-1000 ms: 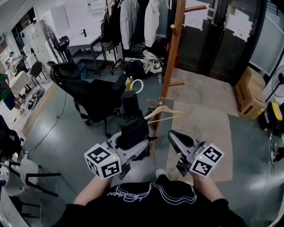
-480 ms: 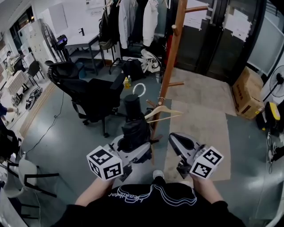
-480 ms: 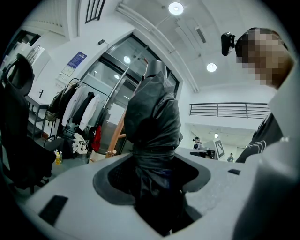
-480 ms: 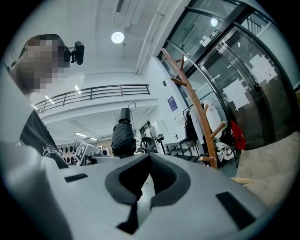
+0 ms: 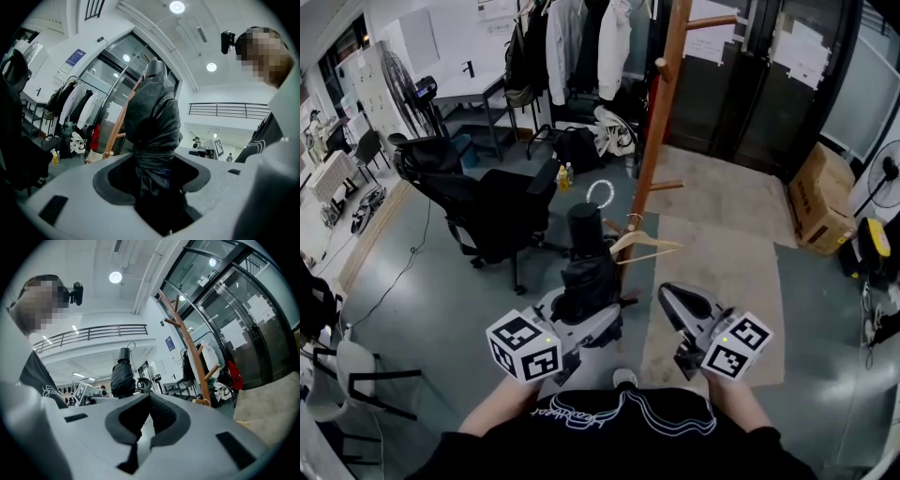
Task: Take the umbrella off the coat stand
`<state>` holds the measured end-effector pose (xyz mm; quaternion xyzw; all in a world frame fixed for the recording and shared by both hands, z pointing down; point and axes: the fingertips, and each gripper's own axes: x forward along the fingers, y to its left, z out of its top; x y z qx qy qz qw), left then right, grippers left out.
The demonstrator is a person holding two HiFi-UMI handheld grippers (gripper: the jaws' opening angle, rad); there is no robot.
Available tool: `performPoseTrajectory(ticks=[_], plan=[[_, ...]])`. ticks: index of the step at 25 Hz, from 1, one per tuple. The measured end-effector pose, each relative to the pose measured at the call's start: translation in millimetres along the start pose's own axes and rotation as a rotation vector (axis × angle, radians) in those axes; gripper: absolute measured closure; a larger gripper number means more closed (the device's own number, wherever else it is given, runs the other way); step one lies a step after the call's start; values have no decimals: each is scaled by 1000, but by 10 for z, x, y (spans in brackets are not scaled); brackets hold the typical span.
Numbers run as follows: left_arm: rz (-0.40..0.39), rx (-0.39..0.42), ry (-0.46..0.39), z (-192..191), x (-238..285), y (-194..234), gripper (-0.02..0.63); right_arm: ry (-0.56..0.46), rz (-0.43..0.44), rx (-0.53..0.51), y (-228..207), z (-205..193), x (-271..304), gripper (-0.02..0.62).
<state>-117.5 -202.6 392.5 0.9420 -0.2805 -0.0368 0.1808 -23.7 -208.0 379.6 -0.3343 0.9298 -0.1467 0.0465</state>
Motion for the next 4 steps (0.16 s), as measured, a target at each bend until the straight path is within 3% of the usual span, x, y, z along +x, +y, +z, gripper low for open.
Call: performPoseTrajectory(ticks=[4], plan=[[0,-7,-1,57,69,45,368,4,0,2,-69,60,47,594]])
